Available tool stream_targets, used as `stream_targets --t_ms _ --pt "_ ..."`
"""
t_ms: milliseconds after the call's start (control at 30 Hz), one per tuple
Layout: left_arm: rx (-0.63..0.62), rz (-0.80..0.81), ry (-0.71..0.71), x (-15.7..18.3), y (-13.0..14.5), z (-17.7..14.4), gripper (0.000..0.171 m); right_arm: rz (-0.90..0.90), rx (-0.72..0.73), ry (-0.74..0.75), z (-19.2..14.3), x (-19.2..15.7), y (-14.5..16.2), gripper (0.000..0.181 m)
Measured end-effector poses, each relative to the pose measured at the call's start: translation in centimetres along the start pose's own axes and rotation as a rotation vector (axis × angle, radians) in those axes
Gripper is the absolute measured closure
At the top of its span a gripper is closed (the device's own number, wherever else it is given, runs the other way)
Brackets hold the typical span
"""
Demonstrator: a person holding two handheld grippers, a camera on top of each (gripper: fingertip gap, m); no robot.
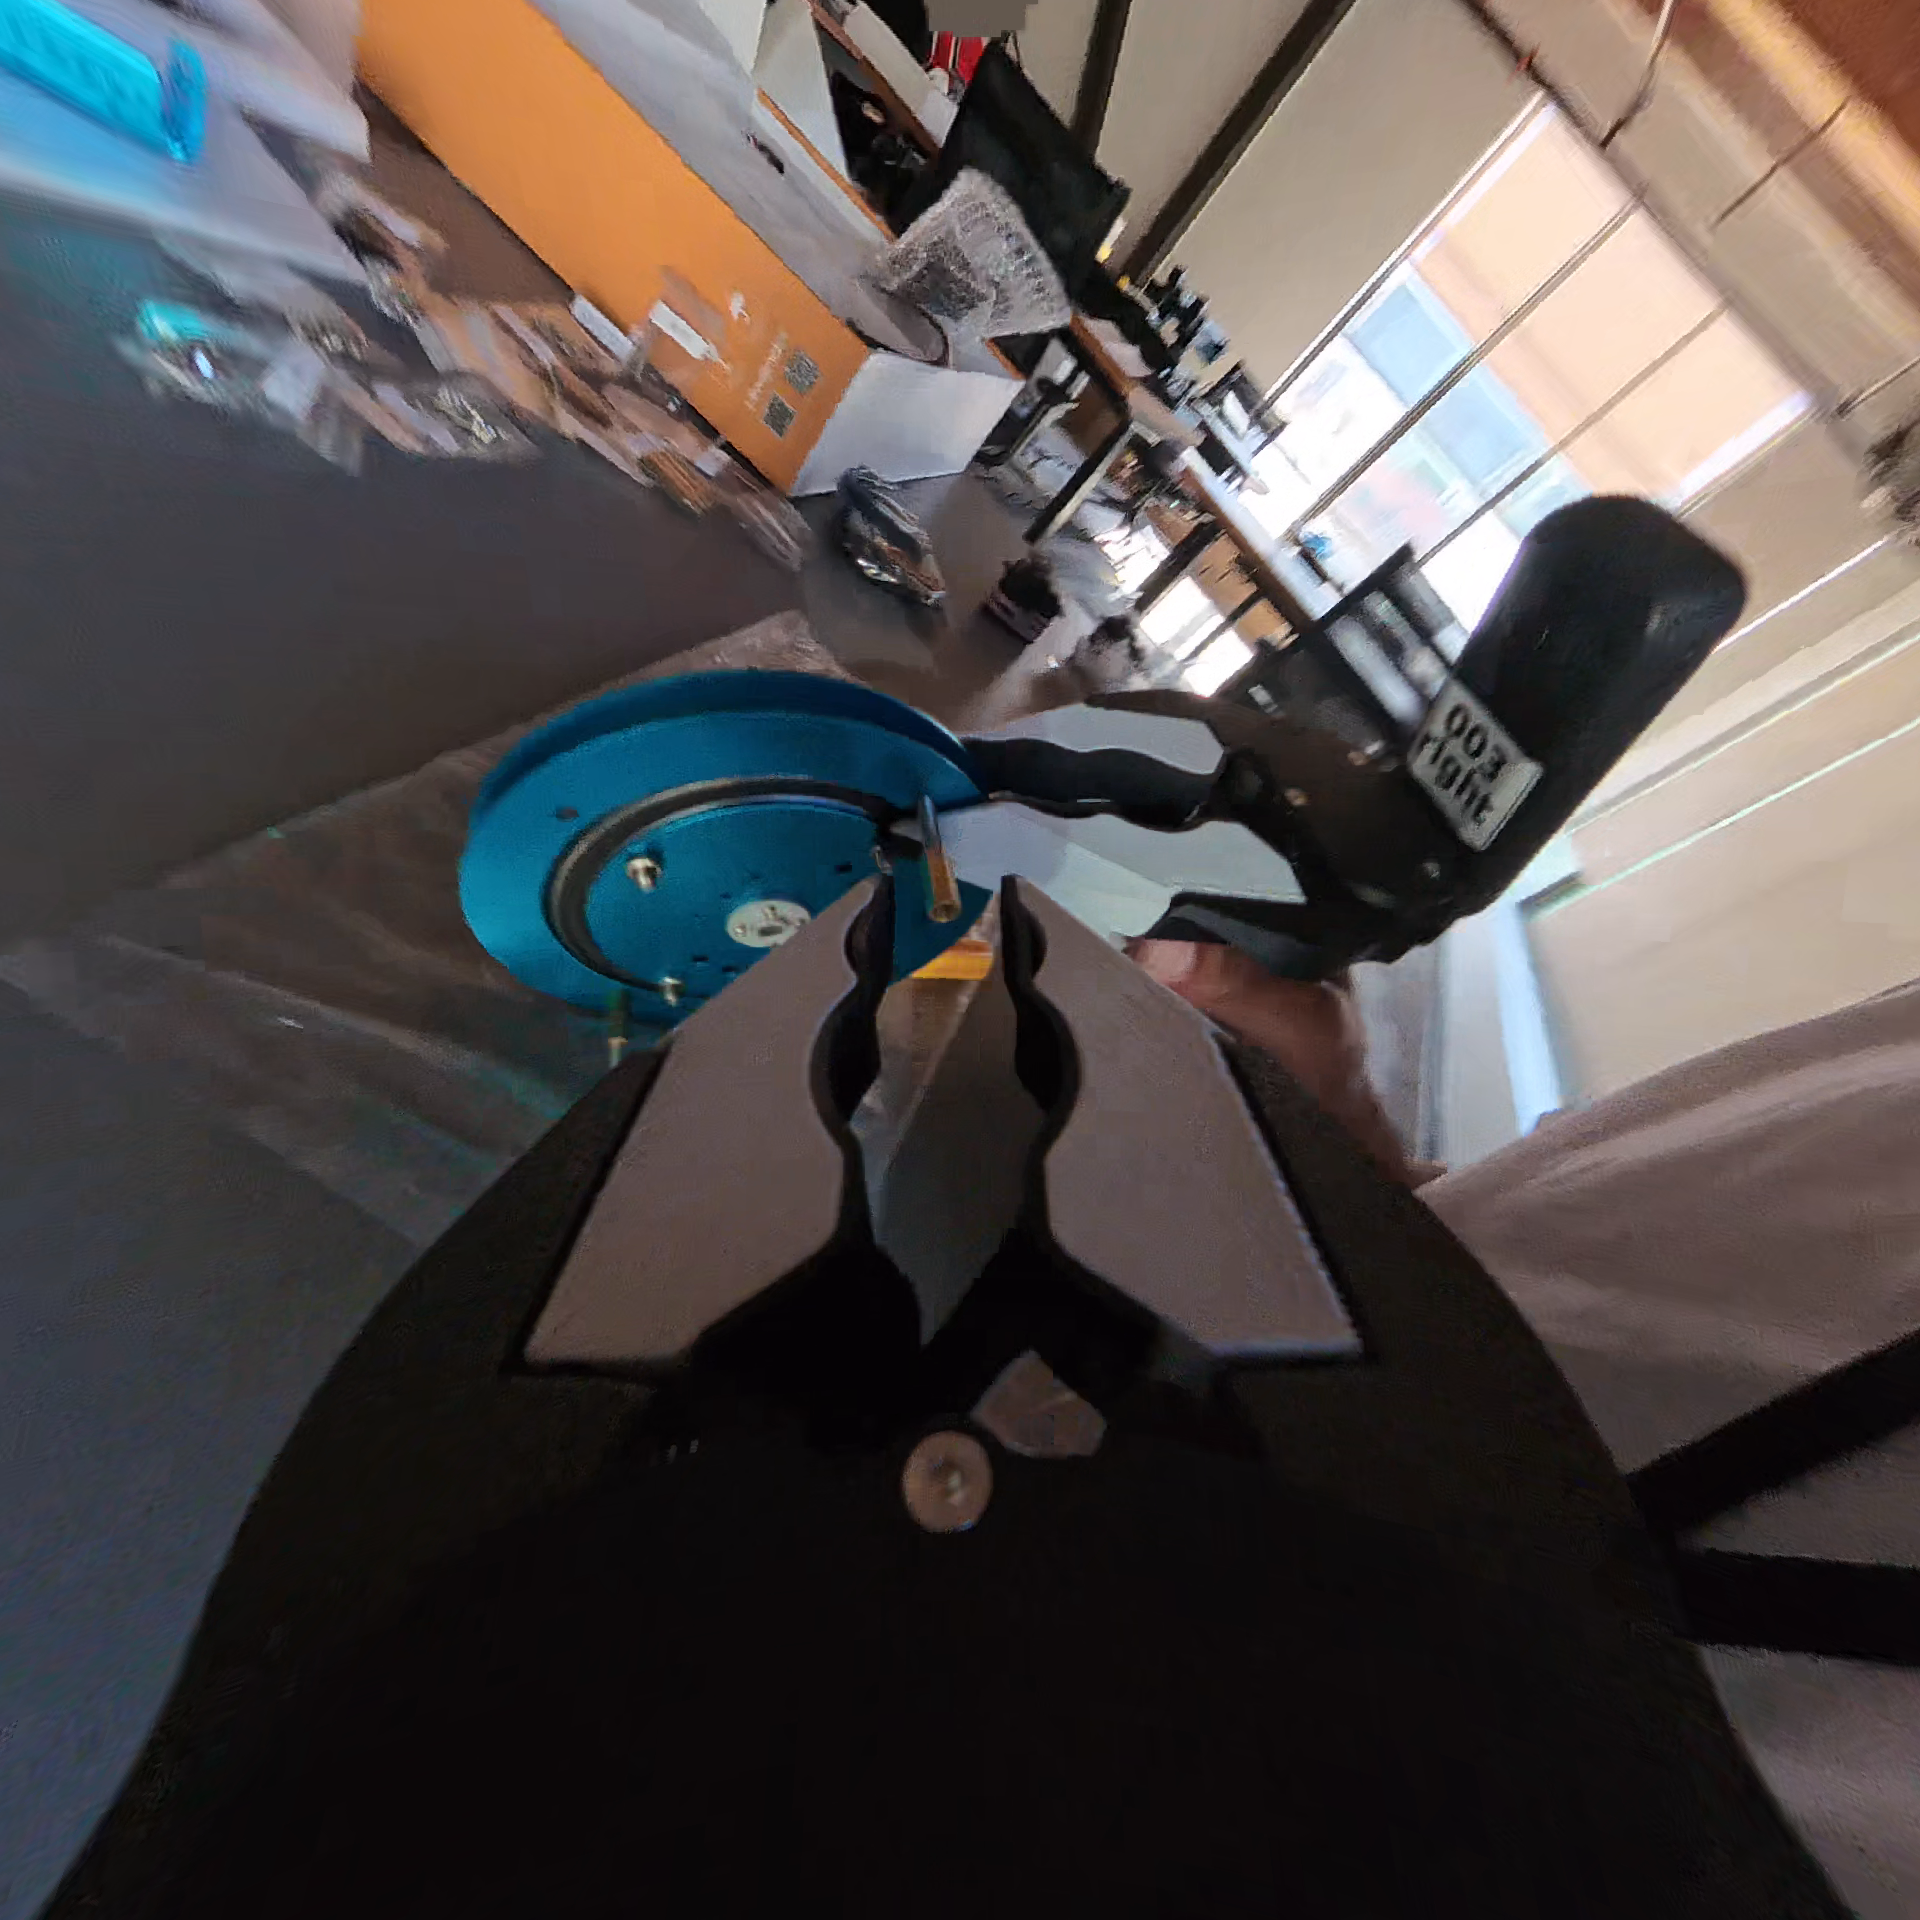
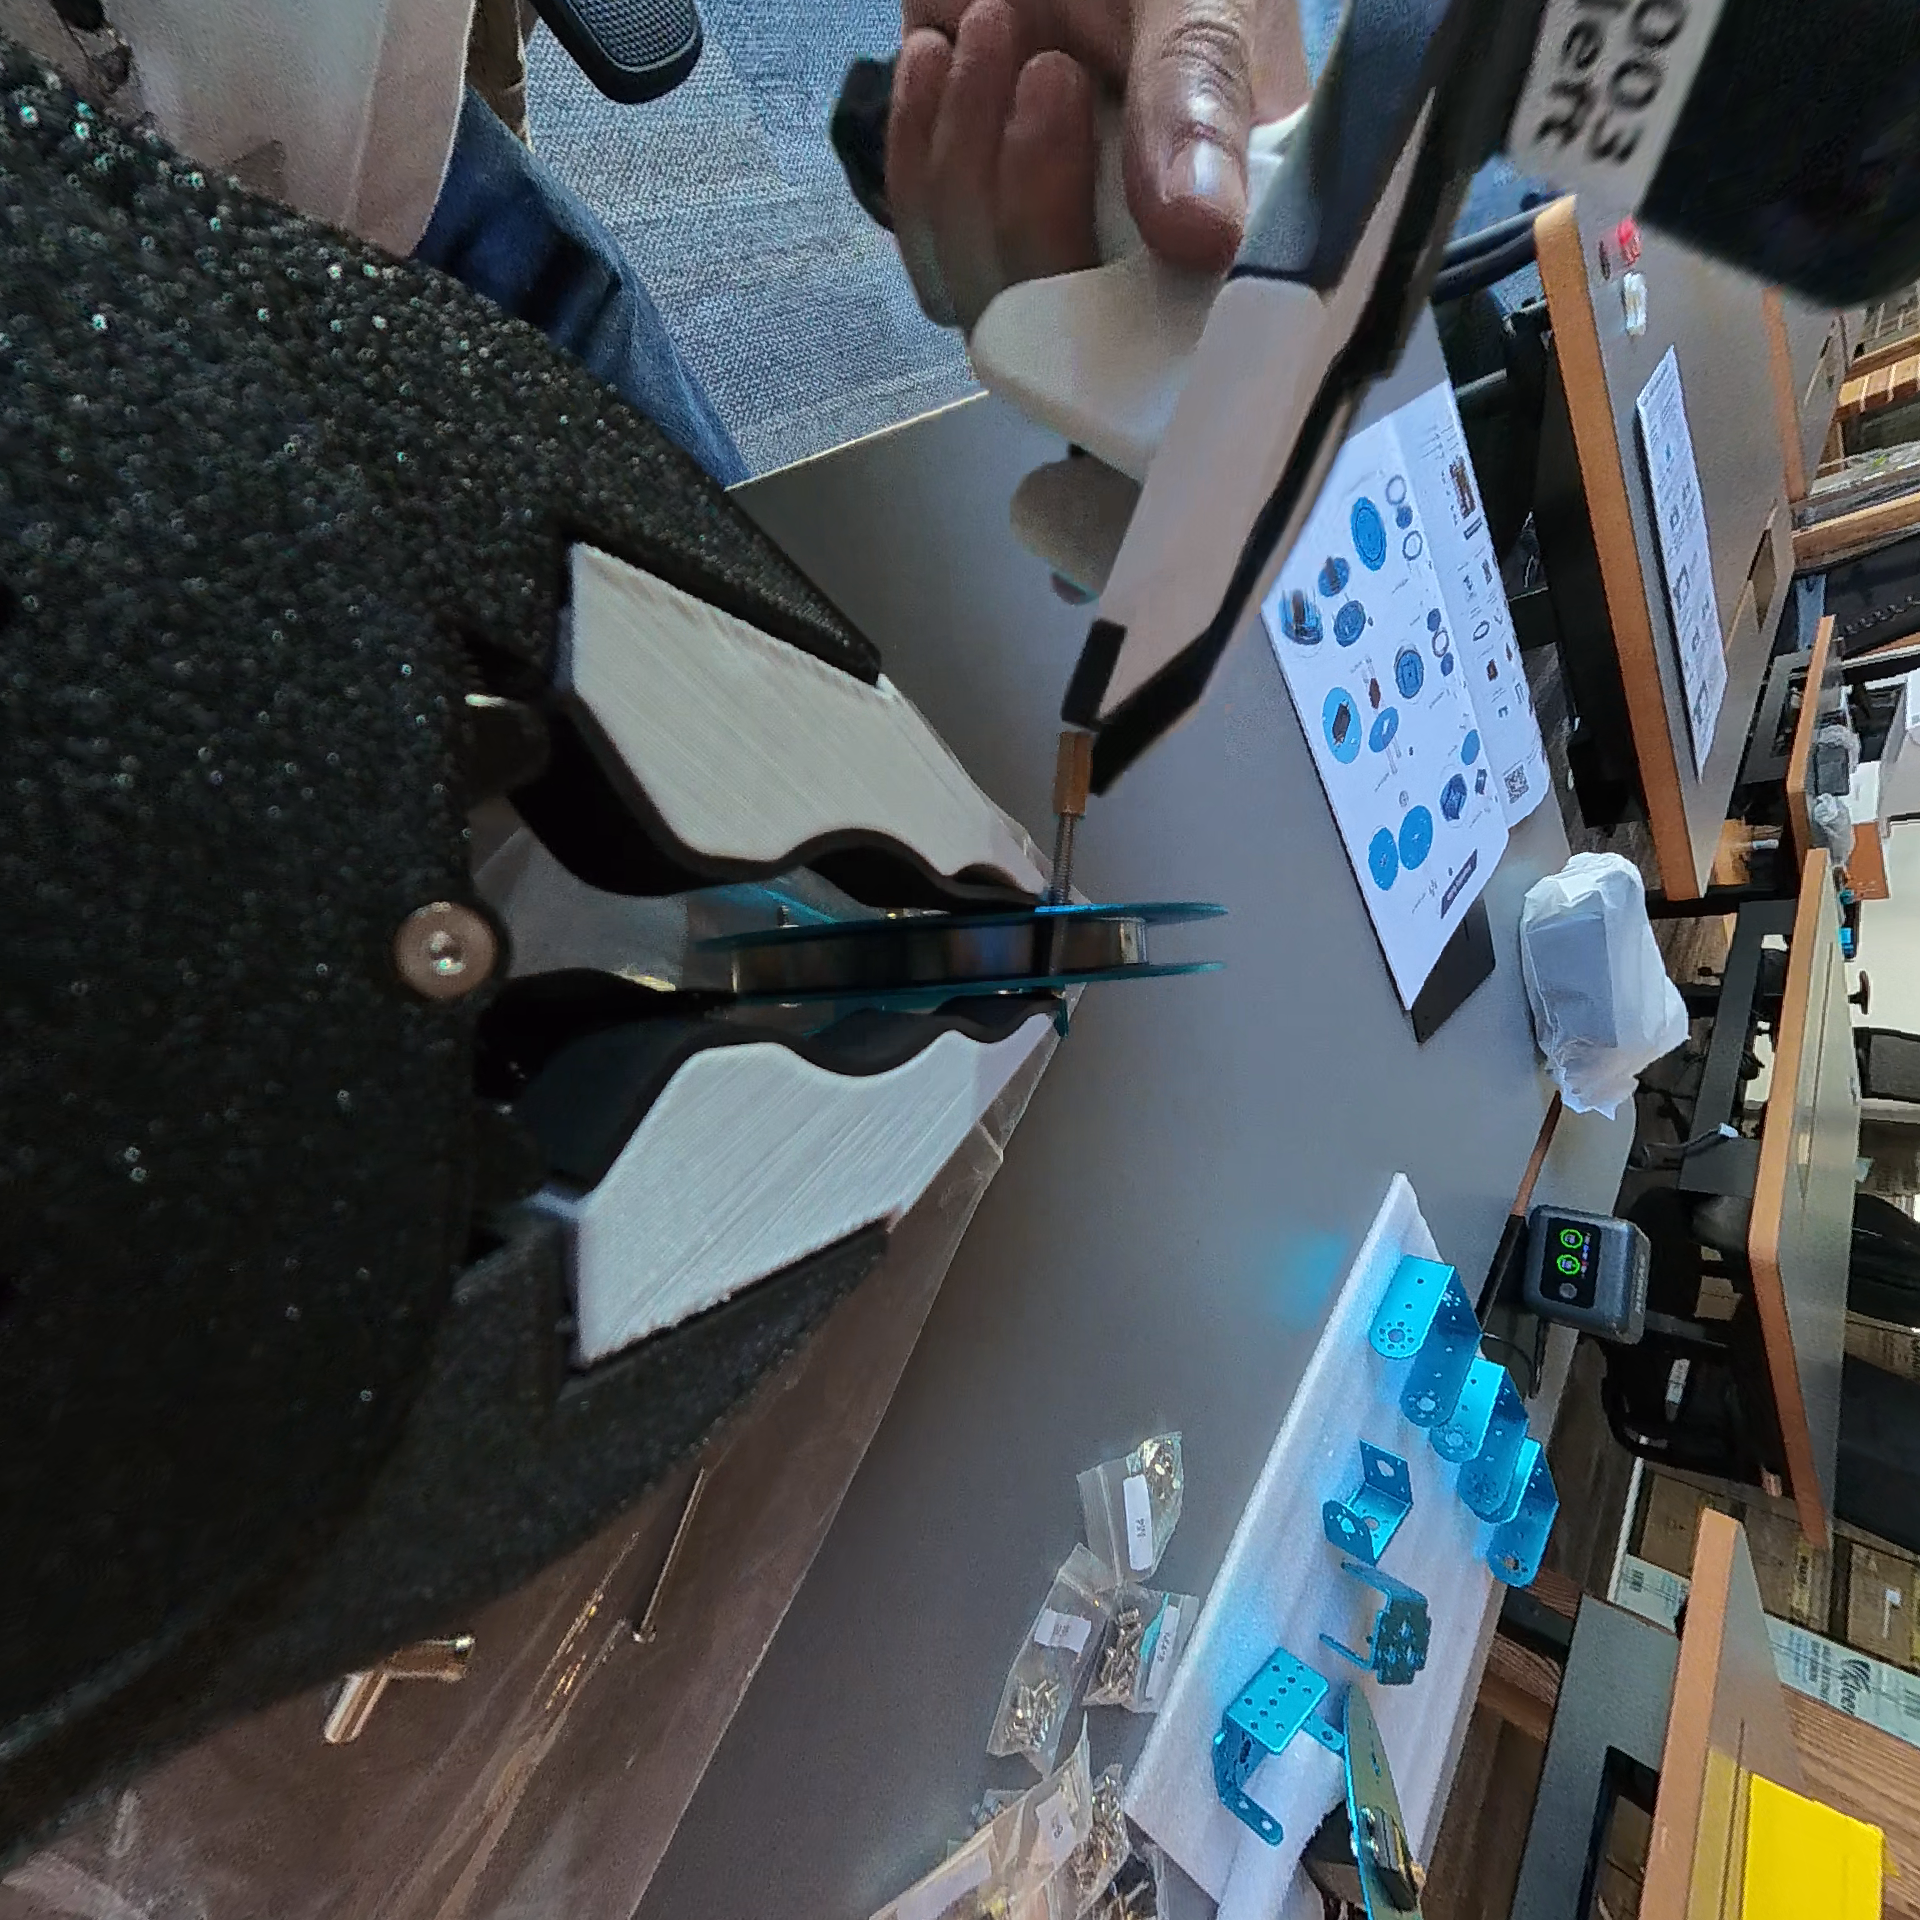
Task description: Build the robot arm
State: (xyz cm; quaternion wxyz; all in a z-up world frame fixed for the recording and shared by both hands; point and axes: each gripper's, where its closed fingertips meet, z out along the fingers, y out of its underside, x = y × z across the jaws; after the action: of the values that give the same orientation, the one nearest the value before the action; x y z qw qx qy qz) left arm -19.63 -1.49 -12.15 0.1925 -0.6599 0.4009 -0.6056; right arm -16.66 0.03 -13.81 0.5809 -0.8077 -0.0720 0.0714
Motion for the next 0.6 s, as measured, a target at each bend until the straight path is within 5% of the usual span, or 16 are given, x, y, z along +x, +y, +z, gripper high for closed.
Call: stream_targets --t_ms 200,367,433,500,600 --pt "0.124 -0.243 0.106 -0.2 -0.2 0.2 0.166 -0.002 -0.005 0.003 0.0 0.0 0.0 0.167" --pt "0.074 0.085 -0.073 -0.1 0.1 0.6 0.166 0.004 -0.006 0.001 -0.2 0.1 0.1 0.167" --pt "0.06 0.075 -0.071 0.2 0.3 0.9 0.157 0.004 -0.007 0.001 -0.1 0.1 0.1 0.167" --pt "0.071 0.051 -0.084 -0.3 0.4 1.1 0.167 0.003 -0.007 0.005 -0.1 0.1 0.1 0.168" --pt "0.084 0.227 -0.158 -0.4 0.4 1.1 0.167 0.006 -0.003 0.007 -0.1 0.1 0.1 0.167"
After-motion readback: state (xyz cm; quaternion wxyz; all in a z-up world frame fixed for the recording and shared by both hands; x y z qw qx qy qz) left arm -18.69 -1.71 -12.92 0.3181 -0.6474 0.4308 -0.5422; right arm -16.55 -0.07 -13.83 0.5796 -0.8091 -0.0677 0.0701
